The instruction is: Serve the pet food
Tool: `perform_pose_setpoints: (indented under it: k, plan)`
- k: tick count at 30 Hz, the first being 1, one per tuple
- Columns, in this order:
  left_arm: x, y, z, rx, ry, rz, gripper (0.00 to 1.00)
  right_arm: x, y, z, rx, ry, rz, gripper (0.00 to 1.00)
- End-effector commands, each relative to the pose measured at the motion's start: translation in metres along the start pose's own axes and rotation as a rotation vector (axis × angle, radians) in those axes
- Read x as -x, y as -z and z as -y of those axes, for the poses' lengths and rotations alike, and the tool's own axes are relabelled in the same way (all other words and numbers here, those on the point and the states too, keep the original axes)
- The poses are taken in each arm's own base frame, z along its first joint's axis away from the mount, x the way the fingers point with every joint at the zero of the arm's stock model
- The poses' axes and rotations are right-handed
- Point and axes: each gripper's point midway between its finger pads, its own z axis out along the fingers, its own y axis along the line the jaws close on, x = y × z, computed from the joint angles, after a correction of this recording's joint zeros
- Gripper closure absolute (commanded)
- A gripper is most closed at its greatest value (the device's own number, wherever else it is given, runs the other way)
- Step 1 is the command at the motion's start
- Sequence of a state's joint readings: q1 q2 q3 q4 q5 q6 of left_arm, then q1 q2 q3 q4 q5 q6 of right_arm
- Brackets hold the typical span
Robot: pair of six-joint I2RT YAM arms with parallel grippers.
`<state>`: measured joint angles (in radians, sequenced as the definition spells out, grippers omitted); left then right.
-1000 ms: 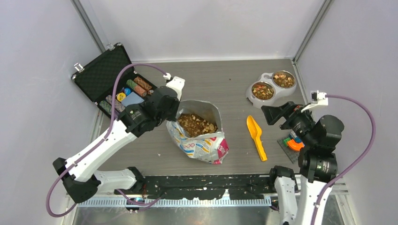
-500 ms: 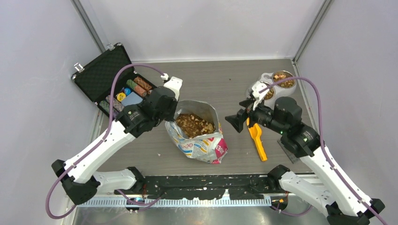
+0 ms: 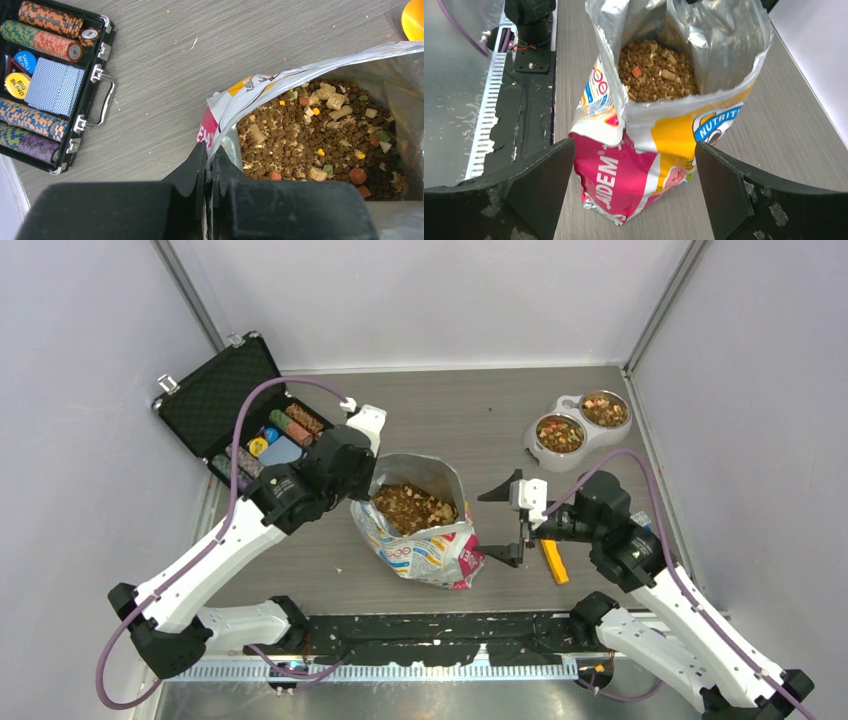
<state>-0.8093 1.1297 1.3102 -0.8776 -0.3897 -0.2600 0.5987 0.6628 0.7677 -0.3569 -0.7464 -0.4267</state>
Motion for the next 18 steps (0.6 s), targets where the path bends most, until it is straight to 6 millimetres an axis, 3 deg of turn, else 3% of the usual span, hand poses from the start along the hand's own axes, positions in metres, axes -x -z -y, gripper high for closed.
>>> perform_pose_setpoints:
  k: [1, 2, 7, 10, 12, 13, 14, 15, 18]
  plan:
    - [0.055, 0.021, -0.001, -0.024, 0.106, 0.202, 1.0, 0.035, -0.016, 0.005, 0.028, -0.034, 0.134, 0.01]
    - [0.055, 0.021, 0.0, -0.029, 0.111, 0.2, 1.0, 0.042, -0.02, 0.008, 0.01, -0.034, 0.15, 0.0]
    - [0.053, 0.023, 0.001, -0.042, 0.113, 0.2, 1.0, 0.034, -0.035, 0.017, -0.095, -0.047, 0.097, 0.04]
    - [0.052, 0.024, 0.001, -0.045, 0.114, 0.2, 1.0, 0.028, -0.041, 0.023, -0.114, -0.08, 0.062, 0.16]
    - [0.052, 0.024, 0.001, -0.051, 0.116, 0.203, 1.0, 0.029, -0.043, 0.027, -0.126, -0.099, 0.057, 0.32]
    - [0.051, 0.024, 0.001, -0.05, 0.116, 0.204, 1.0, 0.032, -0.043, 0.03, -0.14, -0.113, 0.06, 0.53]
    - [0.05, 0.024, 0.0, -0.046, 0.118, 0.204, 1.0, 0.031, -0.044, 0.032, -0.152, -0.139, 0.056, 0.64]
    - [0.05, 0.025, -0.001, -0.039, 0.118, 0.204, 1.0, 0.03, -0.043, 0.038, -0.189, -0.149, 0.051, 0.84]
    - [0.052, 0.029, -0.008, -0.013, 0.12, 0.224, 1.0, 0.029, -0.037, 0.043, -0.24, -0.166, 0.05, 0.94]
